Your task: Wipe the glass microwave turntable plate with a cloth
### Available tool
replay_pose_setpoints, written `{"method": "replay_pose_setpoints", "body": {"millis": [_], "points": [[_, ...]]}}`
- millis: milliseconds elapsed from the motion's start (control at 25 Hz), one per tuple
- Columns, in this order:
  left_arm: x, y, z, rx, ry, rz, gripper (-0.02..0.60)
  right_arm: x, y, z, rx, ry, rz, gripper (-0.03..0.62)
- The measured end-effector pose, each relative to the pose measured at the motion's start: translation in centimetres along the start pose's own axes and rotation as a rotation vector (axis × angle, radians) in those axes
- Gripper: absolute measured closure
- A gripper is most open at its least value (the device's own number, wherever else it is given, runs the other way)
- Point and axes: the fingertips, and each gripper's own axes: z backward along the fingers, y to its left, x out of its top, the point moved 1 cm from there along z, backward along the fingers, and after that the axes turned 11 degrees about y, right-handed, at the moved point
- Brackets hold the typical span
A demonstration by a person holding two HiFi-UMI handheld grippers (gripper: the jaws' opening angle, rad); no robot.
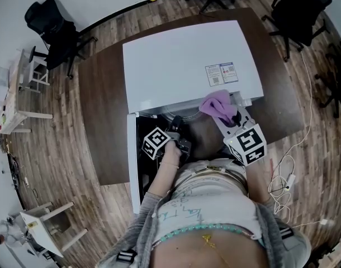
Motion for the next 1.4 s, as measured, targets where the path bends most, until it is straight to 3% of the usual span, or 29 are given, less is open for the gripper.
{"method": "replay_pose_setpoints", "body": {"millis": [560, 960, 1400], "points": [[-1.6, 1.2, 1.8, -0.002, -0.004, -0.008, 0.512, -2.3, -0.2, 1.9, -0.034, 0.007, -0.031, 0.485], [-4.1, 2.1, 2.2, -0.015, 0.040, -0.001, 0.511, -3.2, 0.2, 2.2, -0.045, 0.036, -0.027, 0.485], [-4.6, 2.4, 2.1, -0.063, 0.003, -0.020, 0.512, -4.0, 0.8, 1.7, -0.051, 0.092, -0.008, 0.485]]}}
